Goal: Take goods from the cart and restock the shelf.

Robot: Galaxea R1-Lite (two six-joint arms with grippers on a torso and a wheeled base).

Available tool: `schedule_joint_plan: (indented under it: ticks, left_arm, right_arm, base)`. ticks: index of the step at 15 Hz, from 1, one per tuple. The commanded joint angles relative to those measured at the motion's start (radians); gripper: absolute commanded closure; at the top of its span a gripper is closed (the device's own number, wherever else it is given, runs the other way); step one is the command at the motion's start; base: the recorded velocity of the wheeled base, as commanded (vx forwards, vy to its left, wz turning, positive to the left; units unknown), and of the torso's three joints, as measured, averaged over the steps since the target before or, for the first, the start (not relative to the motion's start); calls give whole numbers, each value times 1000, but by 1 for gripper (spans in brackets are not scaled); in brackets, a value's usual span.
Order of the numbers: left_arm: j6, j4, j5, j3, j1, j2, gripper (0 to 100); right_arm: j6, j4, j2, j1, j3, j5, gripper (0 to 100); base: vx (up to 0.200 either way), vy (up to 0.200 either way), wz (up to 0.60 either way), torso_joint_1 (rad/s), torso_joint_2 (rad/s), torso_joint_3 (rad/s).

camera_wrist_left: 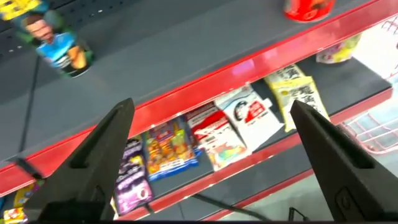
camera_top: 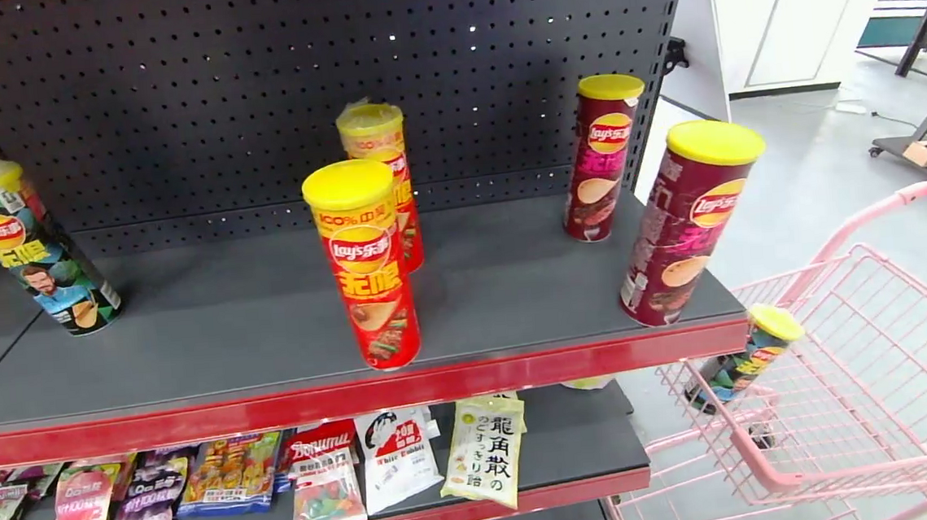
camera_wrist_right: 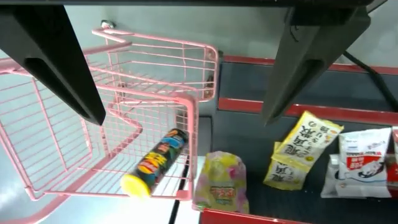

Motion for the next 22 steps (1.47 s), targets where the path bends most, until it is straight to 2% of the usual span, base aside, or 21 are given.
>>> schedule_joint_plan:
  ticks: [1,4,16,22]
  left_arm:
    - [0,0,3,0,1,7,0]
    - [0,0,3,0,-1,12,0]
    - [1,-2,2,8,-1,2,0]
    - [1,-2,2,9,-1,-7,0]
  right_arm:
    - [-1,0,7,1,-2,0,0]
    - [-1,0,7,1,-2,0,0]
    - [-11,1,7,1,3,-1,0]
    - [-13,1,9,2,9,0,0]
  base:
    - [0,-200,0,2,-2,-2]
    - [0,-200,0,2,4,-1]
    - [0,0,0,0,0,0]
    - [0,0,-600,3,2,2]
